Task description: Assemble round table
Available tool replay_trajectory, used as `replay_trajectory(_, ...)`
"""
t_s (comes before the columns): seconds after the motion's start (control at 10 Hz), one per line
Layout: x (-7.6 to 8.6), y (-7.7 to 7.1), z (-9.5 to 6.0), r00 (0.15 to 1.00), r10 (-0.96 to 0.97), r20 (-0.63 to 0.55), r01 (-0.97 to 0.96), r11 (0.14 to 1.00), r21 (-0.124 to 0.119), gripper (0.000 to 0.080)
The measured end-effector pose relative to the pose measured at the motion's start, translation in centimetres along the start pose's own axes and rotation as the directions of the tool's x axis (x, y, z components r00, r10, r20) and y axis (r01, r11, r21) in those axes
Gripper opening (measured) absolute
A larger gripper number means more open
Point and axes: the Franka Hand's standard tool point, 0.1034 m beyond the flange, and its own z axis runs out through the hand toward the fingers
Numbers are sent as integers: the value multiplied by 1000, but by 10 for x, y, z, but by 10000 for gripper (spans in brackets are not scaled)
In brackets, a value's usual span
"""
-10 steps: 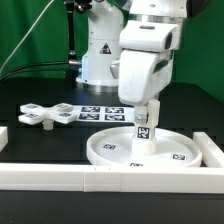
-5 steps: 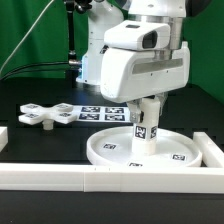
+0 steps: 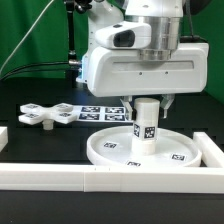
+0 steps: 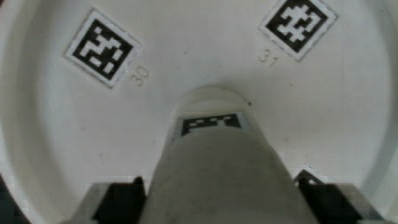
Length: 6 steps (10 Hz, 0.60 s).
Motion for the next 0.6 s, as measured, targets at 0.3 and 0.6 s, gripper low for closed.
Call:
replay_trajectory(0.3,0,1,0,984,176,2,-176,984,14,409)
replay_trajectory(0.6,0,2,0,911,413,5,-413,910,39,409)
